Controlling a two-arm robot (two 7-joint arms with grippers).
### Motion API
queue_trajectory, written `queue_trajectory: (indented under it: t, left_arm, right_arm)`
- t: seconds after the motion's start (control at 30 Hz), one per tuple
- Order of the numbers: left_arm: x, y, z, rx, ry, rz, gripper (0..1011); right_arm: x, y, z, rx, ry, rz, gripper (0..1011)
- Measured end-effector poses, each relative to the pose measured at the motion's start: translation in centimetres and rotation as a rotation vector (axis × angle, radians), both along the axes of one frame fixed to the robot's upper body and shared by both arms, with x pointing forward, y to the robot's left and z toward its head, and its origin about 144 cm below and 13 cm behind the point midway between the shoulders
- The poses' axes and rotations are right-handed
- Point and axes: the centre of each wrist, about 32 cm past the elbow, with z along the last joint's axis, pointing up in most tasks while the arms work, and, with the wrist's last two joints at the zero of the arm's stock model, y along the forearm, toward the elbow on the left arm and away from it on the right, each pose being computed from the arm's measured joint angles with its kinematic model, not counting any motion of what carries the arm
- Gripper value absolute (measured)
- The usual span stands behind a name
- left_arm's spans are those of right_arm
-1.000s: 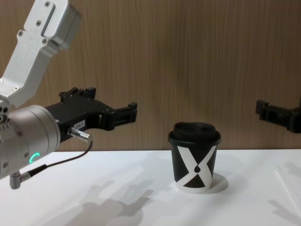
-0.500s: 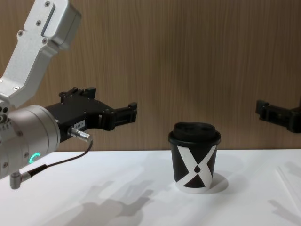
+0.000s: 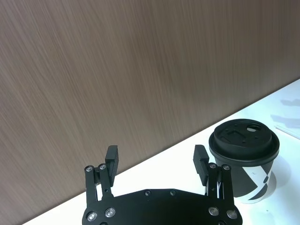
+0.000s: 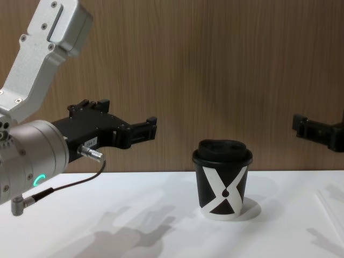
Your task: Pick up the straw with one hand, pass it to the other hand, and insert it into the cup.
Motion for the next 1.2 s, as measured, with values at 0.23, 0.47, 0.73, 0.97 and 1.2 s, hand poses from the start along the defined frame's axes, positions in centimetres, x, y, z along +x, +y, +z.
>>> queue_trajectory:
  t: [0.23,0.47,0.73,0.97,1.2]
  left_arm:
    - [0.0,0.0,0.0,0.0,0.0,0.0,1003]
    - [0.0,0.0,0.0,0.0,0.0,0.0,1003]
    - [0.0,0.0,0.0,0.0,0.0,0.0,1003]
    - [0.0,0.0,0.0,0.0,0.0,0.0,1003]
    - [0.0,0.0,0.0,0.0,0.0,0.0,1003]
  right_arm:
    - [-0.1,0.0,-0.1,-0.009,0.01,-0.001,1001]
    - [-0.3,0.1,-0.3,-0.016,0.023,-0.009,1001]
    - [-0.5,0.3,-0.3,-0.023,0.037,-0.015,1001]
    - [-0.7,0.4,-0.2,-0.03,0.053,-0.018,1001]
    - [-1.1,0.4,-0.1,-0.043,0.085,-0.017,1001]
